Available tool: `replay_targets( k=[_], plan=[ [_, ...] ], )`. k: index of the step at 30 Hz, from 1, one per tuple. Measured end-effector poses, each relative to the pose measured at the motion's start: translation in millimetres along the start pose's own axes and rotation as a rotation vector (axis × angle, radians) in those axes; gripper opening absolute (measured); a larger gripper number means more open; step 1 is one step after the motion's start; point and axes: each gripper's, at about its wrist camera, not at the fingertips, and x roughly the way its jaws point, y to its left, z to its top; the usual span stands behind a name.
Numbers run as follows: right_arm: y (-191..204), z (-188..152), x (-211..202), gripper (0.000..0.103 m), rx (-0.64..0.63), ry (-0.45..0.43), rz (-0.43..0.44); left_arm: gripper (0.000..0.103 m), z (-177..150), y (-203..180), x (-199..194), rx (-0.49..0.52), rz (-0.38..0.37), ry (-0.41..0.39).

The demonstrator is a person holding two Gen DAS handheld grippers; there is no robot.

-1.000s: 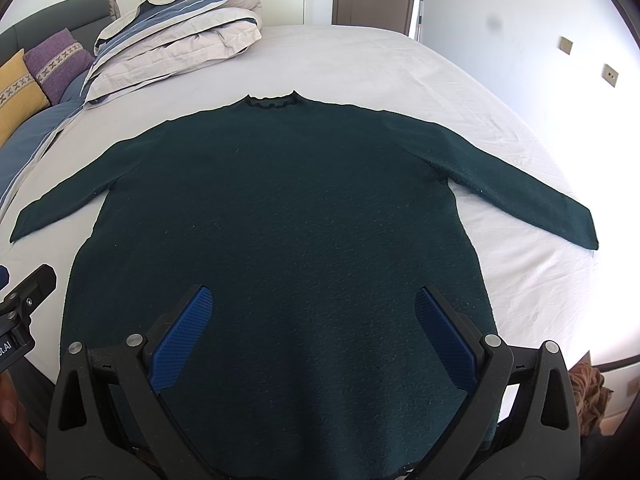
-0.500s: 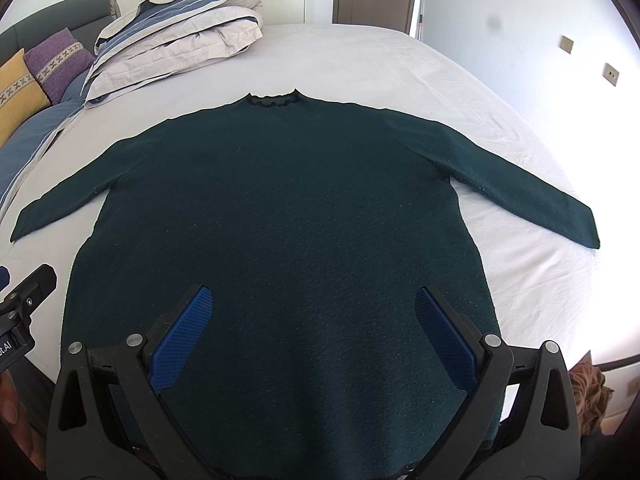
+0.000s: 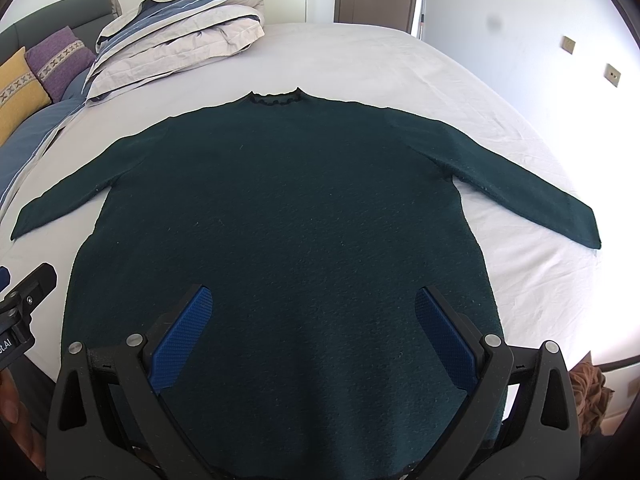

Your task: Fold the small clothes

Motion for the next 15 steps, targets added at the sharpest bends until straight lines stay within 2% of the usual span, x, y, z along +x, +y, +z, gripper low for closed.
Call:
replay_targets(
  k=[7,10,15],
  plan=[
    [2.3,-1.9,0.4,0.103,0.001,0.002,0.002,0.103,1.3,3.1,1.9,-0.019,-0.006,0.006],
    [2.3,-1.9,0.3,0.103,0.004,0.001,0.014,0.103,0.8,13.5,1.6,-0.065,-0.048,0.012],
    [1.0,5.3,-1.0,0.103,0.013,-0.025,0.049,0.103,-0.1,44.0,-2.5,-0.162,-0.097,-0.022]
  ],
)
